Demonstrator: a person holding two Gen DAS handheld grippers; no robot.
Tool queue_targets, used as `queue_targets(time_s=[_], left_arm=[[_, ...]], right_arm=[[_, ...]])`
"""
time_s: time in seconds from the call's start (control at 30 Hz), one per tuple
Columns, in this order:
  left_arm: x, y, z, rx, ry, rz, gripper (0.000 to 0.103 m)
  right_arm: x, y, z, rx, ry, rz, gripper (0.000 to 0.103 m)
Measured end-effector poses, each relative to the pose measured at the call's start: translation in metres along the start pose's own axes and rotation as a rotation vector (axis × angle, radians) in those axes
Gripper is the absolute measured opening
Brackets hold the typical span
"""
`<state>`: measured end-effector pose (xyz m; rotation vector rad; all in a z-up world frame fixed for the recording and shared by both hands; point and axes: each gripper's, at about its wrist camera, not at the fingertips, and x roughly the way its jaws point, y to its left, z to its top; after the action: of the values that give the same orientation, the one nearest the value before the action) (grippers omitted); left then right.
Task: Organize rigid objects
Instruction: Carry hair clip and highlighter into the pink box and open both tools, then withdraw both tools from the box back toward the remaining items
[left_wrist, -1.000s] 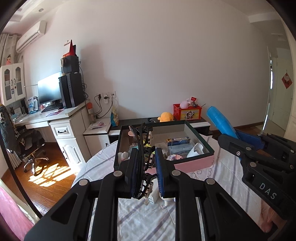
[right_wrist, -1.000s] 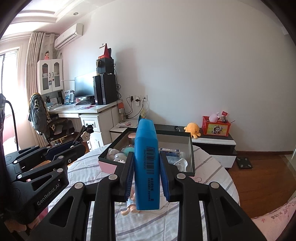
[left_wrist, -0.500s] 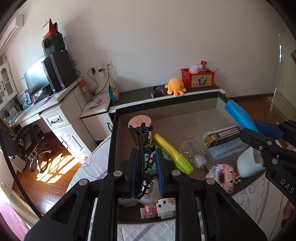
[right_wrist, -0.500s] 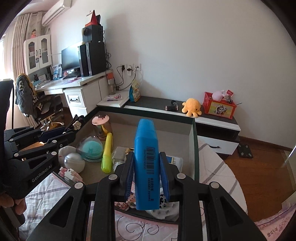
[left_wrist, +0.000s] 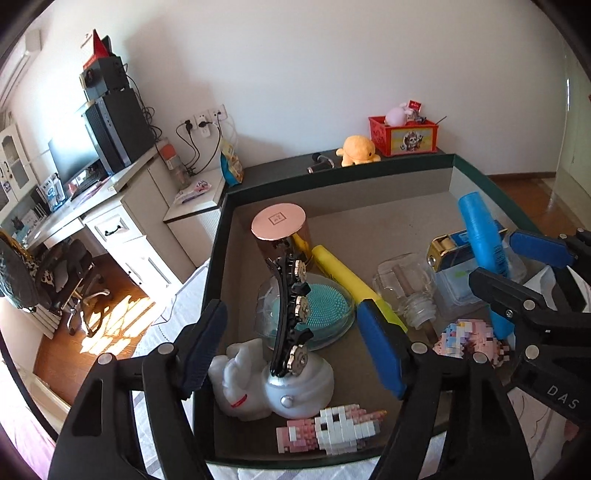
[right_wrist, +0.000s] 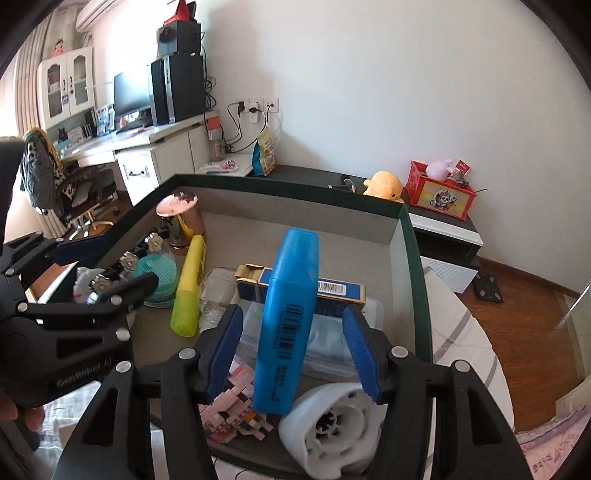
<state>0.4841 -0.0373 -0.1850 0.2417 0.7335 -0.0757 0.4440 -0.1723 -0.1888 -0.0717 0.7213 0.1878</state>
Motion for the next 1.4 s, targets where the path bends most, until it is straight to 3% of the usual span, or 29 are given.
queue_targets(time_s=[0.07,0.13,0.33,0.4,0.53,0.9,1.17,1.4], left_arm=[[-0.021,0.004,-0.003,-0.006,-0.036,-0.014,0.089],[-0.049,0.009,-0.01,-0.025,-0.092,0.009,0.099],[-0.149,0.028,-0.037,-0.116,-0.267,-0.003,0.103],[-0.181,0.033,-0.048,-0.147,-0.306,0.015,0.103],[-0.236,0.038,-0.072,-0.179,-0.379,0.014,0.103],[-0.335,0.037,-0.129,-0.229,-0.468,0.011,0.103],[-0.377,0.031,-0.143,-0.213,-0.523,0.025,0.103],[-0.391,0.03,-0.149,-0.21,-0.537,0.039,0.103]], right_arm=[[-0.015,0.0,-0.001,0.016,-0.027,0.011,0.072],[-0.04,0.005,-0.001,0.018,-0.07,0.011,0.079],[-0.129,0.025,-0.013,0.035,-0.229,-0.014,0.089],[-0.159,0.035,-0.023,0.044,-0.273,-0.03,0.103],[-0.215,0.055,-0.04,0.046,-0.366,-0.024,0.103],[-0.313,0.083,-0.087,0.05,-0.453,-0.05,0.103],[-0.358,0.094,-0.108,0.055,-0.496,-0.063,0.103],[-0.37,0.097,-0.115,0.049,-0.514,-0.069,0.103]])
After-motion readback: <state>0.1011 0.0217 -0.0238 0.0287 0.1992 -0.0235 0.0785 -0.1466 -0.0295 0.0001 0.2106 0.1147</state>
